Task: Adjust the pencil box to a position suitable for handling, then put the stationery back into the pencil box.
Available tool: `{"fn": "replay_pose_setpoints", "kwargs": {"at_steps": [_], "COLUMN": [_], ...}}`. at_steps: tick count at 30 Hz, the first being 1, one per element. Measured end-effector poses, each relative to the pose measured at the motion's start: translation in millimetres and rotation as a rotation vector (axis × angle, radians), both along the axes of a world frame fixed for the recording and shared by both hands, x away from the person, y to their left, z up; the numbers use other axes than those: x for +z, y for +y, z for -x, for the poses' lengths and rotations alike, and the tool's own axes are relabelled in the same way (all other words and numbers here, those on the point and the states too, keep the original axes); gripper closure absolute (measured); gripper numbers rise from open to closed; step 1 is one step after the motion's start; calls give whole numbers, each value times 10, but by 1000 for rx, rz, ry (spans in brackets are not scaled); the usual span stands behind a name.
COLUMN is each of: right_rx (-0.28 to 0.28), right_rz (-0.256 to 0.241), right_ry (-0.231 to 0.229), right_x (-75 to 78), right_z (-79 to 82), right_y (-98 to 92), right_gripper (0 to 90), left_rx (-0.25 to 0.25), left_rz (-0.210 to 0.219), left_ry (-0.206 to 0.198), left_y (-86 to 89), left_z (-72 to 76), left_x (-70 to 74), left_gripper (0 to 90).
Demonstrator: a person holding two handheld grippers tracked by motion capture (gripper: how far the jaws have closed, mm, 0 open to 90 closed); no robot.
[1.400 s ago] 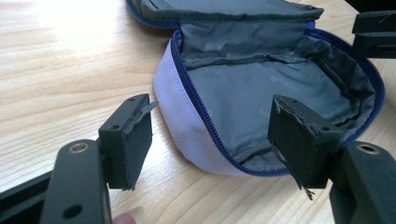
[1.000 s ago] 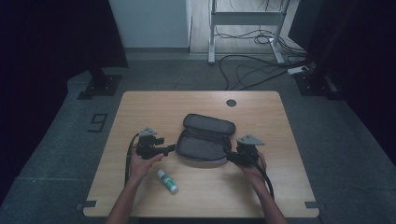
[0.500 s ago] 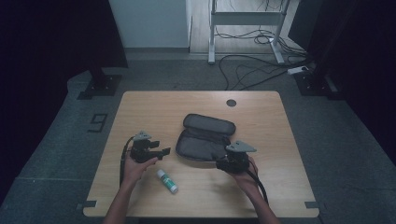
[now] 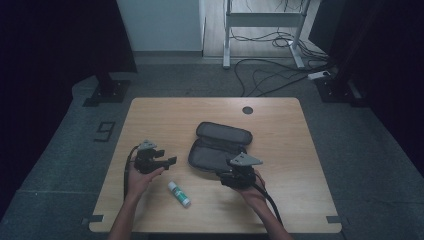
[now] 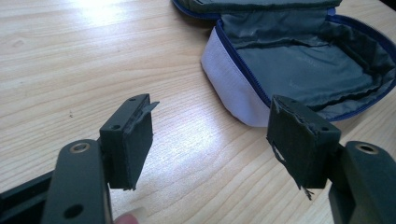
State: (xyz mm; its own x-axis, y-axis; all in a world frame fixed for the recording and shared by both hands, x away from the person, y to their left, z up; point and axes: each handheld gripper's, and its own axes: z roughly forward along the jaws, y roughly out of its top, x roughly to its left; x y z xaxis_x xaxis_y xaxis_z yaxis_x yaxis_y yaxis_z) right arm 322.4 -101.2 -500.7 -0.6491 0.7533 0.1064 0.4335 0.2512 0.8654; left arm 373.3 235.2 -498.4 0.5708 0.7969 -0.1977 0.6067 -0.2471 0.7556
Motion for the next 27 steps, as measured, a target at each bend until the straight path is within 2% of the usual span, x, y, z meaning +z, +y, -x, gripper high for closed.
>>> {"fn": "replay_pose_setpoints", "kwargs": {"at_steps": [11,27], "right_rx": [66,142], "right_rz": [16,31], "right_ry": [-10,10], "right_x": [7,-43], "right_z": [62,145], "right_y": [311,697], "right_gripper": [402,417], "left_rx": [-1,5], "left_rz": [31,31], "left_ry": [6,8], "left_y": [57,70], "left_z": [4,5], "left_x": [17,14], "left_gripper": [317,317]}}
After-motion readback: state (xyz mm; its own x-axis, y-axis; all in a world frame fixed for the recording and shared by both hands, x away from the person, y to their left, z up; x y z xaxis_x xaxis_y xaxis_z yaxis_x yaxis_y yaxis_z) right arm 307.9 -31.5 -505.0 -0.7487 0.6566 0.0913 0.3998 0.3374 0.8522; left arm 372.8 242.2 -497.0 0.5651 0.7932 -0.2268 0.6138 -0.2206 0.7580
